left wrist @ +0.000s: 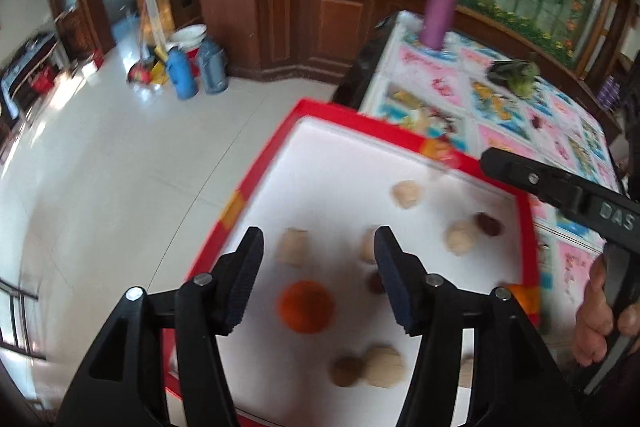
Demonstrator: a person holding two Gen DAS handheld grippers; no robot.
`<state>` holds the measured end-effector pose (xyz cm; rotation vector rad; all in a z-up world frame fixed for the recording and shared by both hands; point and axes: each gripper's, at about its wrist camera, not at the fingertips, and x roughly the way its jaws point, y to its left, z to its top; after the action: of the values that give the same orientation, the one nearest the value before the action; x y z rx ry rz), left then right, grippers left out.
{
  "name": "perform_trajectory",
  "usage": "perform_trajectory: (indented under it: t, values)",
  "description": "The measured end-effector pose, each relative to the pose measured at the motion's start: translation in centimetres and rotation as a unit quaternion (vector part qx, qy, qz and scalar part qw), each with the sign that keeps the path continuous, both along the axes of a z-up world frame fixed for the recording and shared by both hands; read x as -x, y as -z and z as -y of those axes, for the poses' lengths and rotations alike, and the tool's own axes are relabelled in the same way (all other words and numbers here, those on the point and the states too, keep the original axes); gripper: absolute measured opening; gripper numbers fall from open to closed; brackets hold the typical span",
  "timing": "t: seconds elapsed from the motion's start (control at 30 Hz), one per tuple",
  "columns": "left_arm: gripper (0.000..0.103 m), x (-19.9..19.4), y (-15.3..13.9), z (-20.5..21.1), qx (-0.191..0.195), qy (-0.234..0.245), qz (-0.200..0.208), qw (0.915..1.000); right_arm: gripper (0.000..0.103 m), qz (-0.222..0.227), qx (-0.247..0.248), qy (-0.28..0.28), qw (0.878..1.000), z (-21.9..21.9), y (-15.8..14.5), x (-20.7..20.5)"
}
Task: Organize fruits
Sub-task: 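Carry both beige pieces into the white tray and open both tools, then move both open tools back over the fruit table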
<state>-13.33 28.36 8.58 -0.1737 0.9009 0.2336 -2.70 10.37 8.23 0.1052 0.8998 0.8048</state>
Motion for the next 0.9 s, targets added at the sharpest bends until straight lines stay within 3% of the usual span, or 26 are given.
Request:
perform_trajectory:
  t: [0.13, 0.3, 0.47, 0.63, 0.9]
  values:
    - [0.066, -0.2, -1.5, 4.8, -0.004, 0.067, 0.020, 0.9976, 0.045, 0.007, -0.008, 0.039, 0.999, 5.5, -0.2, -1.0]
    - [0.068, -1.8, -1.8, 11.0, 0.000, 0.151, 0.020, 0.9883, 0.045, 0.011, -0.004, 0.134, 0.991, 14.7, 0.6, -3.7]
    - [0.068, -3.9, -0.9, 15.9, 0.002, 0.199, 0.001, 0.9799, 0.045, -0.040, -0.032, 0.206, 0.977, 21.8, 2.7, -6.7]
    - [0.068, -6.9, 0.2, 19.7, 0.006, 0.217, -0.021, 0.9758, 0.044, -0.077, -0.051, 0.222, 0.971, 23.3, 4.9, -8.1]
    - [0.068, -10.7, 2.0, 23.3, 0.009, 0.214, -0.041, 0.9759, 0.035, -0.079, 0.009, 0.202, 0.976, 23.0, 6.5, -8.5]
